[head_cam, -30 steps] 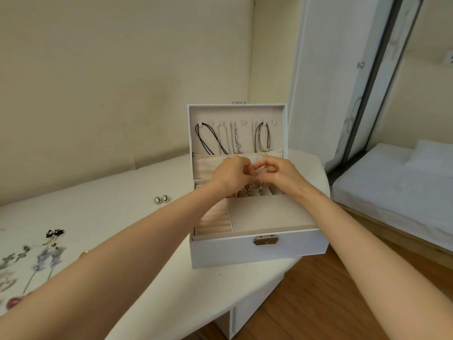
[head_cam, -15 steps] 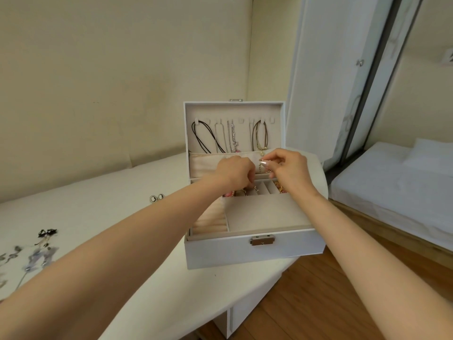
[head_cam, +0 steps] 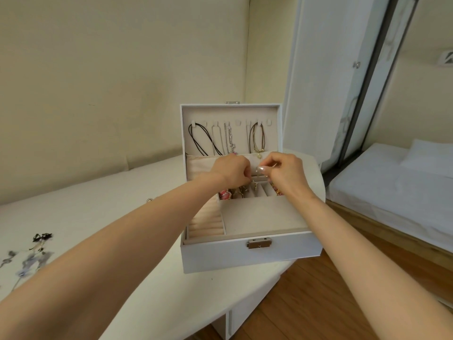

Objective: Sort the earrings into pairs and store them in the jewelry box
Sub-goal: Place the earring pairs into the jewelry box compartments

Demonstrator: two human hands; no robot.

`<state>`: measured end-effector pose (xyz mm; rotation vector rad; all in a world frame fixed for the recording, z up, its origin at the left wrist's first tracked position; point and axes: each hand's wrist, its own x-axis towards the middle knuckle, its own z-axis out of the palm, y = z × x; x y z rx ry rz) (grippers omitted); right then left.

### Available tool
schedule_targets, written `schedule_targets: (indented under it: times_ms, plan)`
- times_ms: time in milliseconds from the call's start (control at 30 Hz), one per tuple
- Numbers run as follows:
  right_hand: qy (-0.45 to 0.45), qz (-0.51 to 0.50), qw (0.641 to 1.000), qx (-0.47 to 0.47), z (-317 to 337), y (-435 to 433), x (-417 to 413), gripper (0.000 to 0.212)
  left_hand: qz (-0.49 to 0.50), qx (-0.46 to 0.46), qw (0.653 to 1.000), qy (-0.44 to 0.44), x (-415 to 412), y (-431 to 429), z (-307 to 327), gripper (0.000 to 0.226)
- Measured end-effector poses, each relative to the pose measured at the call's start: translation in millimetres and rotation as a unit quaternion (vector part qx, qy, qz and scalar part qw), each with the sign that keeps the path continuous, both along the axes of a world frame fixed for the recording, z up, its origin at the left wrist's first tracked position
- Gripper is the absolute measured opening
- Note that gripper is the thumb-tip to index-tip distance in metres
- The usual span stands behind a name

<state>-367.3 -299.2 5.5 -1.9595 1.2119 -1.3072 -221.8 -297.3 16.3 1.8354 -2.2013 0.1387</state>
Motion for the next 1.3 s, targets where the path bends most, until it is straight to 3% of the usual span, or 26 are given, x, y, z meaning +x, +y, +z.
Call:
schedule_targets:
  times_ms: [233, 400, 600, 733, 833, 1033, 1300]
  plan:
    - [0.111, 0.077, 0.988, 0.076, -3.7, 2.6, 2.4, 0.032, -0.027, 0.025, 0.998, 0.041, 9.2, 1.0, 2.9, 0.017]
    - [0.072, 0.064, 0.994, 0.042, -3.2, 0.7, 1.8, 0.022, -0.028, -0.005, 0.997, 0.079, 20.9, 9.3, 11.8, 0.009]
    - [0.037, -0.014, 0.999, 0.004, -4.6, -5.3, 0.2, 0.017, -0.028, 0.080, 0.996, 0.014, 10.6, 11.8, 5.3, 0.018]
    - [0.144, 0.000, 0.988, 0.062, -8.9, -6.4, 5.2, 0.017, -0.003, 0.079, 0.997, -0.012, 1.7, 8.7, 2.9, 0.021]
    - [0.229, -0.009, 0.972, 0.051, -7.4, -3.2, 9.0, 0.015, 0.010, 0.075, 0.997, -0.022, -1.9, 7.0, 2.5, 0.022]
    - [0.161, -0.016, 0.986, 0.041, -1.3, 2.2, 7.7, 0.009, 0.030, 0.058, 0.998, 0.004, -0.9, 6.6, -1.8, 0.019]
    - [0.201, -0.006, 0.978, 0.064, -3.1, 4.1, 9.7, 0.004, 0.026, 0.057, 0.997, 0.044, 2.1, 5.4, 0.8, 0.019]
